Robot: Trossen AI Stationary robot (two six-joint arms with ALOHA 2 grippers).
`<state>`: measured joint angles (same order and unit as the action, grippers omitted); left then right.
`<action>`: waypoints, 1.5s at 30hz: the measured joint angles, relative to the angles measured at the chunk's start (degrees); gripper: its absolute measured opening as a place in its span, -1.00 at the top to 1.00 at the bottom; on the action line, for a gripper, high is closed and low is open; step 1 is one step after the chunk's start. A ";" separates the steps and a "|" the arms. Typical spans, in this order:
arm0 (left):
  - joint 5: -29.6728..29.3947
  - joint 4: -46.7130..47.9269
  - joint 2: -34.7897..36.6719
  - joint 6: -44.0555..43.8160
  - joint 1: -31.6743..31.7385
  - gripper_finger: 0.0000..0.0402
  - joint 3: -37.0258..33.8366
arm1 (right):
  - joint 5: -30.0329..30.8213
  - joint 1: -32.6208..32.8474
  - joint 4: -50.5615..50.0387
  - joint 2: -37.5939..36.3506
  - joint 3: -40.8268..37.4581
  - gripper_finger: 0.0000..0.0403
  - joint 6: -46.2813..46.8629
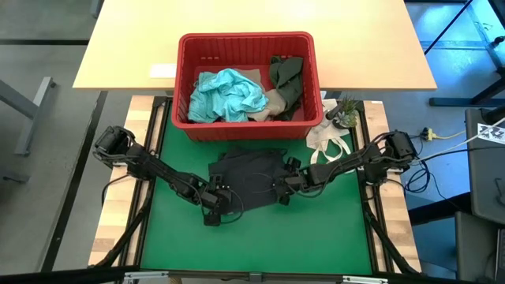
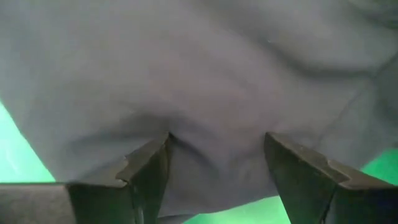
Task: Fold Laundry from Bin
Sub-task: Fold the black shorts from the red laundry bin
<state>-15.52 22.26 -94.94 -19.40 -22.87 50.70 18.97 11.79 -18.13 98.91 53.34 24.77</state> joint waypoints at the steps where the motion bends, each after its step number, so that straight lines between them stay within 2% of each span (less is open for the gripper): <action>1: -1.83 0.43 0.00 0.00 0.15 0.16 0.00 | -1.11 0.00 -0.11 0.00 0.00 -0.29 -0.12; 4: -7.29 3.40 0.00 -0.73 1.06 0.16 0.00 | -4.54 0.20 -0.99 0.00 0.00 -0.29 -0.15; 7: -10.08 6.75 0.36 -2.57 2.28 0.16 0.00 | -7.22 0.22 -2.72 0.00 0.00 -0.29 0.40; 16: -10.83 10.29 6.09 -2.92 3.38 0.16 -0.02 | -7.51 0.20 -4.92 0.00 3.54 -0.29 0.29; 19: -10.45 9.45 8.10 -5.19 3.38 0.16 -0.02 | -7.30 0.20 -8.42 0.00 6.66 -0.29 -1.26; 22: -7.70 5.82 8.63 -7.47 3.02 0.16 -0.02 | -5.69 0.24 -12.08 0.00 10.37 -0.29 -3.73; 26: -4.30 -1.58 7.71 -8.52 1.45 0.16 -0.02 | -1.57 0.24 -17.32 0.00 15.16 -0.29 -6.54; 29: -4.35 -4.21 6.21 -8.73 -0.01 0.16 -0.02 | 1.58 0.22 -21.37 -0.07 18.06 -0.29 -7.10; 33: -4.68 -5.13 4.15 -10.36 -1.92 0.16 -0.04 | 2.90 0.22 -26.88 -0.07 20.21 -0.29 -7.15; 36: -5.51 -4.70 2.87 -10.00 -3.30 0.16 -0.04 | 2.76 0.22 -28.43 -0.07 20.24 -0.29 -7.17; 40: -8.92 -4.03 0.99 -7.12 -4.54 0.16 -0.04 | -0.54 0.29 -28.88 -0.07 20.13 -0.29 -7.24; 45: -12.99 -0.05 0.37 -6.85 -4.84 0.16 -0.04 | -3.44 3.31 -27.89 -0.07 20.13 -0.29 -7.17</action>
<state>-28.51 22.21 -94.56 -26.24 -27.70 50.65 15.53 15.11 -46.02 98.85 73.47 17.61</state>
